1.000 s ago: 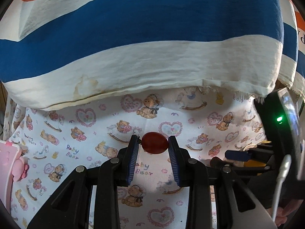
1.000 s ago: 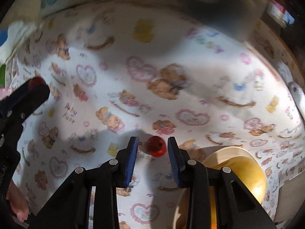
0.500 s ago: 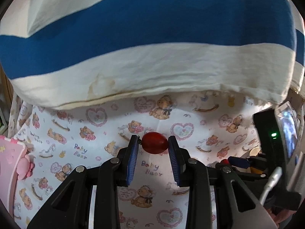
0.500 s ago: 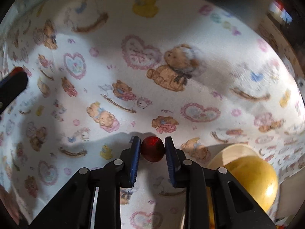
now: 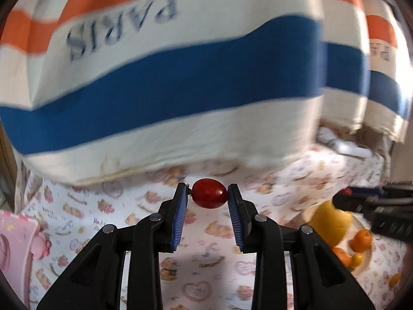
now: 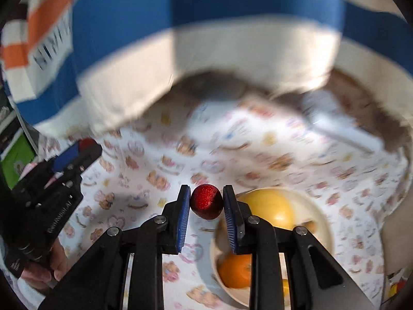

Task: Organize fruits
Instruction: 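Carry both red cherry tomatoes over the cream plate with both tools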

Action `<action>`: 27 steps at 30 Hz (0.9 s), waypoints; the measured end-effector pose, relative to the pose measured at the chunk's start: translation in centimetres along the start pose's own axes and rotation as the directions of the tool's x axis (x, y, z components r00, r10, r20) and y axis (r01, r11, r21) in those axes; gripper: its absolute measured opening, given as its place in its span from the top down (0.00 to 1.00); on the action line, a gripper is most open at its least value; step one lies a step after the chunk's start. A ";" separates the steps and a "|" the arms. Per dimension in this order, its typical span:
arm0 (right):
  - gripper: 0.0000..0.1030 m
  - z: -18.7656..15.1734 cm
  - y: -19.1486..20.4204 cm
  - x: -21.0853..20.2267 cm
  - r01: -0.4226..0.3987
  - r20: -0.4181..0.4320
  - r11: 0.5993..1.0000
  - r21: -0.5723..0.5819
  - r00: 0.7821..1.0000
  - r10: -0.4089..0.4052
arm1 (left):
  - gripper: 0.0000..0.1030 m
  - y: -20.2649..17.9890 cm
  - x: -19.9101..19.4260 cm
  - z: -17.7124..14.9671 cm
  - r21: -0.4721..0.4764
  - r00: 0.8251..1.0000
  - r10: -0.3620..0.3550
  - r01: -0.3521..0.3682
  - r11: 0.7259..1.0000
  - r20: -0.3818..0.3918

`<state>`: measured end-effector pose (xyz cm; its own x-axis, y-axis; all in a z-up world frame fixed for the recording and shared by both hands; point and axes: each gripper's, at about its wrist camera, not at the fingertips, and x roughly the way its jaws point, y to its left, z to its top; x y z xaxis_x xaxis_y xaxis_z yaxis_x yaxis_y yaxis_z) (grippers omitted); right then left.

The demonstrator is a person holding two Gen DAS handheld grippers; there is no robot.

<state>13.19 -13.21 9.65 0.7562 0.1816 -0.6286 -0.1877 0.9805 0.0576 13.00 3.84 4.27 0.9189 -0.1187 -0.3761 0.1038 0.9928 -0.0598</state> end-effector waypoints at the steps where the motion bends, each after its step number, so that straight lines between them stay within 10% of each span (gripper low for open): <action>1: 0.74 -0.2 -1.2 -1.3 -0.013 0.020 1.000 0.009 1.000 0.013 | 0.70 -0.7 -0.7 0.5 0.014 1.000 -0.005 0.005 1.000 0.006; 12: 0.74 -4.4 -9.0 -10.3 -0.069 0.186 0.993 0.099 0.981 0.050 | 0.70 -8.6 -6.0 2.5 0.105 0.981 -0.188 0.192 0.976 -0.044; 27: 0.74 -10.4 -15.1 -3.6 -0.086 0.071 0.980 0.178 0.995 0.074 | 0.70 -18.1 -1.1 -3.0 0.230 0.929 -0.268 0.328 0.916 -0.256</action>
<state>6.80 -29.45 2.97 0.7826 0.2590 -0.5661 -0.1374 0.9588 0.2487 8.96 -14.01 3.03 0.7283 -0.3809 -0.5697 0.4842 0.8742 0.0345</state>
